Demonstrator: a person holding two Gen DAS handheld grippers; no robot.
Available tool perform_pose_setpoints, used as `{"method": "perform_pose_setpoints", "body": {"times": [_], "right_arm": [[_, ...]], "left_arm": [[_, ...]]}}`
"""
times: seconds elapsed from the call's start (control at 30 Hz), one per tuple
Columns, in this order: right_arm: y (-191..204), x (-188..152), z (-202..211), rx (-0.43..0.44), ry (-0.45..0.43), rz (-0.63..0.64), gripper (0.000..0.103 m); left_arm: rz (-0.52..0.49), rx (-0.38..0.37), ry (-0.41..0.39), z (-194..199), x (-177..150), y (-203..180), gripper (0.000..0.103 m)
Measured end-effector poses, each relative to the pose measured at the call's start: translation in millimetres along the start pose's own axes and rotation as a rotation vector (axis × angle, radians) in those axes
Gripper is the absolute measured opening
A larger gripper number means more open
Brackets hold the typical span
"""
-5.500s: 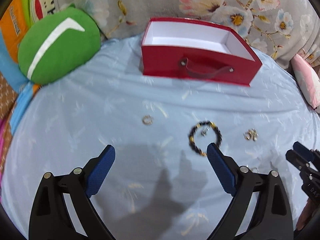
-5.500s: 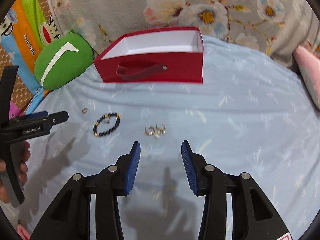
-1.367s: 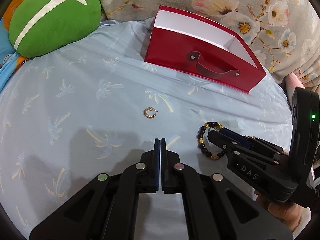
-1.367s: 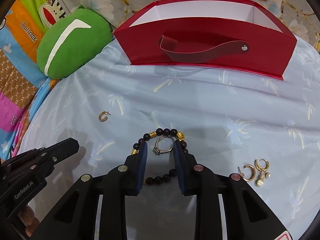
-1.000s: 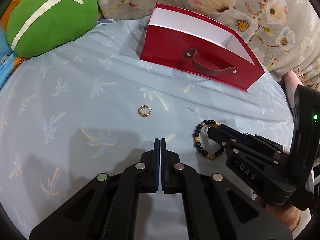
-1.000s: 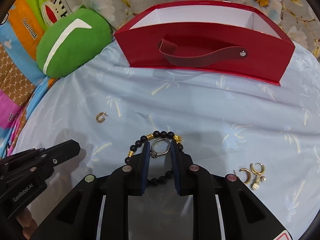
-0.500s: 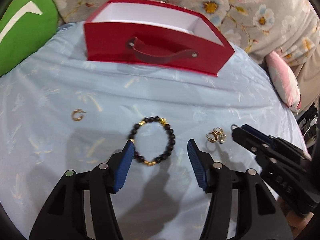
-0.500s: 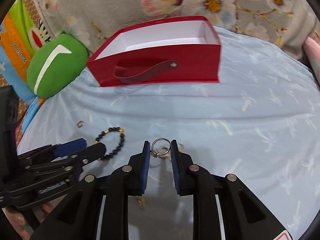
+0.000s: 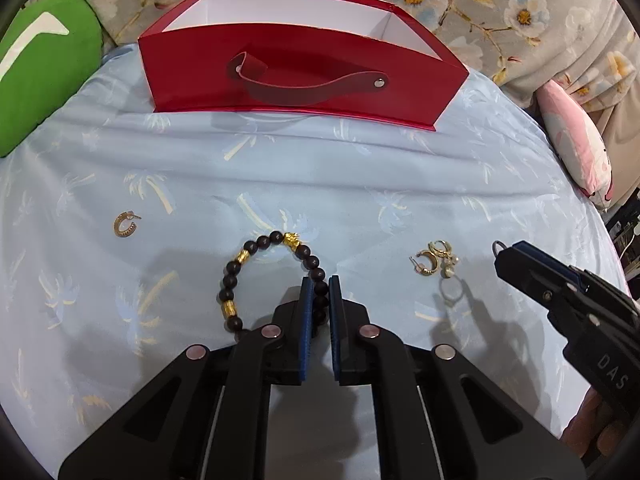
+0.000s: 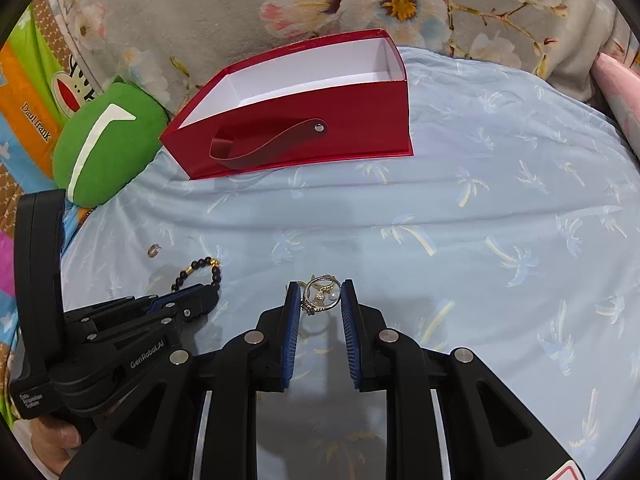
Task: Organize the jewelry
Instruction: 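Carry the bracelet and silver ring over the red box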
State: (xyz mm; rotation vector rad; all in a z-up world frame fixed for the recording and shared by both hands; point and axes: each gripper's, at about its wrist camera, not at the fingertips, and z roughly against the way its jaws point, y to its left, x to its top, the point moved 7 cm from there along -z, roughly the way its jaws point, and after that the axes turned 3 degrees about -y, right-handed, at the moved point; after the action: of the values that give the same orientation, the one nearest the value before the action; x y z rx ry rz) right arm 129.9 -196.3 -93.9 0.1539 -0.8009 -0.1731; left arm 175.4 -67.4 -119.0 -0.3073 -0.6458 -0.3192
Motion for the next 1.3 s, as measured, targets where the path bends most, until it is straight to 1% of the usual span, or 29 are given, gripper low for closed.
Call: {"method": "perform_pose_setpoints", "body": {"times": [0.17,0.37,0.53,0.7,0.9,1.03,1.17,1.3], "right_arm": [[-0.9,1.6,6.0,0.005,-0.011,-0.001,0.019],[3.9,12.5,19.6,0.02,-0.045,0.009,0.019],[12.3,30.0,32.5,0.044,-0.081,0.024,0.019],[24.8,61.3,43.8,0.065,-0.131,0.06,0.019],[38.0,112.3,45.5,0.086,-0.179,0.097,0.019],[41.8,148.7,35.3,0.104,-0.189,0.096,0.019],[43.5,183.4,12.9,0.121,-0.175,0.091,0.019],[44.0,216.0,-20.2,0.131,-0.145,0.082,0.019]], "left_arm": [[0.01,-0.027,-0.033,18.2,3.0,-4.6,0.006],[0.025,-0.043,-0.082,45.2,17.9,-5.5,0.006],[0.032,-0.042,-0.12,64.5,34.4,-4.3,0.006],[0.031,-0.033,-0.168,83.1,58.0,-2.5,0.006],[0.011,0.007,-0.241,102.1,106.6,5.8,0.006],[0.002,0.027,-0.287,109.2,149.4,14.7,0.006],[-0.016,0.056,-0.316,104.8,192.4,23.2,0.007],[-0.037,0.086,-0.332,87.6,234.5,30.3,0.007]]}}
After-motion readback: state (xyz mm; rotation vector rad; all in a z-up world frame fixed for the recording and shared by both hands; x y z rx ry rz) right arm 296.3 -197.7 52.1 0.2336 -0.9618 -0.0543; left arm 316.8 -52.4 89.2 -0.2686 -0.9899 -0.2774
